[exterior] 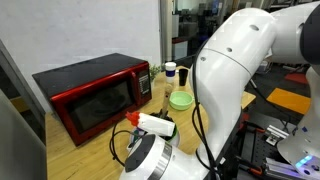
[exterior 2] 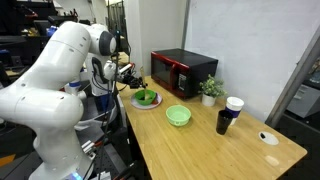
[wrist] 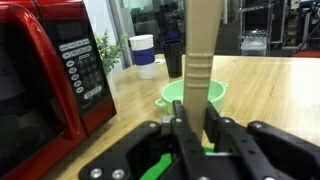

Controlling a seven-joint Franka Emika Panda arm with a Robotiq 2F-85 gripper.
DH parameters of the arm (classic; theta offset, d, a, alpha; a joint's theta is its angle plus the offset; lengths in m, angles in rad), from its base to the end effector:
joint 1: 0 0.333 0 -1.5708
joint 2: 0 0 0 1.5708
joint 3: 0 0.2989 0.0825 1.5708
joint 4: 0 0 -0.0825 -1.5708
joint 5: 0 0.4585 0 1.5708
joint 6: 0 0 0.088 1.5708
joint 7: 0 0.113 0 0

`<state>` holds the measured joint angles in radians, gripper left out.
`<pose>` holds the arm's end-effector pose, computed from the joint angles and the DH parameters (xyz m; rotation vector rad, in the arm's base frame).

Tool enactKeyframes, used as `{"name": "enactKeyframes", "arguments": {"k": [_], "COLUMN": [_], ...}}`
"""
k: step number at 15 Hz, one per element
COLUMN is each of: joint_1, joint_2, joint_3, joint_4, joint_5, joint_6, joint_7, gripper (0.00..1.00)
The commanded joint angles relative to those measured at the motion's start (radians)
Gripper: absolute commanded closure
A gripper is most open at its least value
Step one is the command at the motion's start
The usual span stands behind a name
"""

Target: Remove the black cup from the light green pot, use the ladle to scoop out some of the contents in the green bowl into the pot

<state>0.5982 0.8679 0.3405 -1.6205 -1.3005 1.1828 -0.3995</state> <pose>0.4793 0.4100 0.0878 1.0751 1.3510 -0.7839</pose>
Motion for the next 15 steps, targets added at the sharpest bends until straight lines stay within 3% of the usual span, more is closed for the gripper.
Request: {"name": "enactKeyframes", "arguments": {"k": [1,15], "joint_1": [-0.054,-0.145], "joint_2": [-0.045,-0.176], "joint_3": [0.03,0.049], "joint_4": [-0.041,-0.171], "joint_5": [0.028,0.097], "joint_6": [0.089,0.26], "joint_7": [0.023,0.073], "gripper": [0.94,0.94]}}
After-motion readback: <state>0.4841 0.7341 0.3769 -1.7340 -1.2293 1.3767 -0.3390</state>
